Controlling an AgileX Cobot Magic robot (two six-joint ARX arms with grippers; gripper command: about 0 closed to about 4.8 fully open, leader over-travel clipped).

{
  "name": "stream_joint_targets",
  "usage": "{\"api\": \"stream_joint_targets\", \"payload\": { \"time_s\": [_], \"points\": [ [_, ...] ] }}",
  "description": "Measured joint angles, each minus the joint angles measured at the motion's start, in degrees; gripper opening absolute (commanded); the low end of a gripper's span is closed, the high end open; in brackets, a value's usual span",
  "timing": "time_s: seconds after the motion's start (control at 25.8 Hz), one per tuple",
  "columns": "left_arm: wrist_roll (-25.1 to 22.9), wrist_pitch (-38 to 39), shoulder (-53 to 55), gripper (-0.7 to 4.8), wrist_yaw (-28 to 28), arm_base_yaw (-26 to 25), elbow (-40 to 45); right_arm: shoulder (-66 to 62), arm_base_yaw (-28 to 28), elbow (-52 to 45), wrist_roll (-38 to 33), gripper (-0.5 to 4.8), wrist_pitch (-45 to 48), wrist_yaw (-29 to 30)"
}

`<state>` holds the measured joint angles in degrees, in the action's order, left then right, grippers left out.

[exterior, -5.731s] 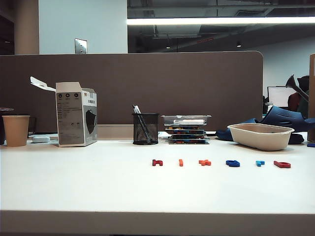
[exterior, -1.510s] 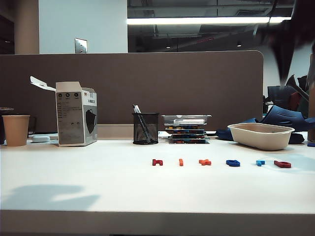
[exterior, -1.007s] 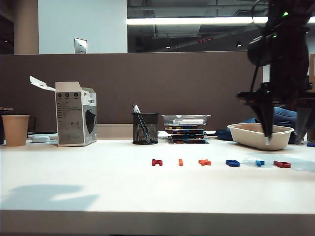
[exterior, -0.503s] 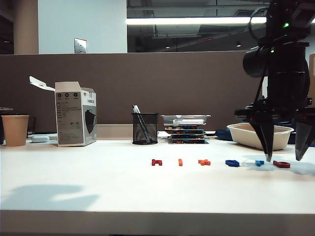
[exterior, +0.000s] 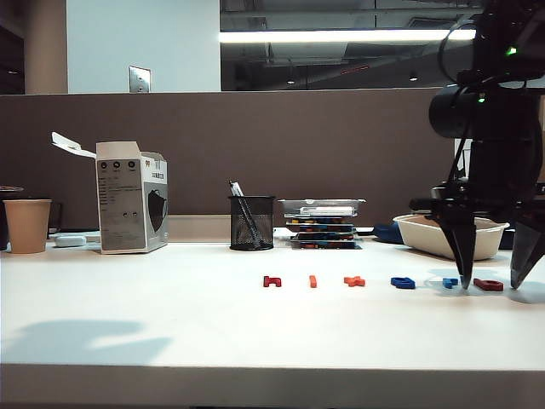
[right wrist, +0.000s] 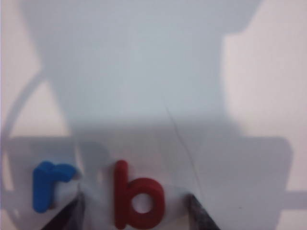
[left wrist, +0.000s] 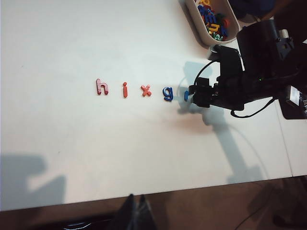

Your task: Select the appropriate letters from the row of letter magnets placed on the table to arrange into the word "big".

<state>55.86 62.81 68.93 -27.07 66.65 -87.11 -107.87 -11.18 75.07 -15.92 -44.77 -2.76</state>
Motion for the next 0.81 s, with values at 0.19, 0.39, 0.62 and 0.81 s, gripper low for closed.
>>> {"api": "stream_joint_targets", "payload": {
  "time_s": [0.19,0.39,0.62,0.81],
  "points": [
    [0.00,0.00,0.00,-0.05,0.00,0.00,0.00,0.52,0.42,-1.27,-0.13,2.67,1.66,0.00],
    [0.00,0.00,0.00,-0.05,0.00,0.00,0.00,0.52,0.44,-1.27,-0.33,2.30,1.75,-0.02],
    [0.00,0.02,0.00,-0.05,0.00,0.00,0.00,0.52,0.44,-1.29,-0.77,1.98,1.97,-0.02],
    [0.00,0.02,0.00,-0.05,0.00,0.00,0.00,0.52,0.44,-1.29,-1.53,1.97,1.88,-0.07]
  ]
}}
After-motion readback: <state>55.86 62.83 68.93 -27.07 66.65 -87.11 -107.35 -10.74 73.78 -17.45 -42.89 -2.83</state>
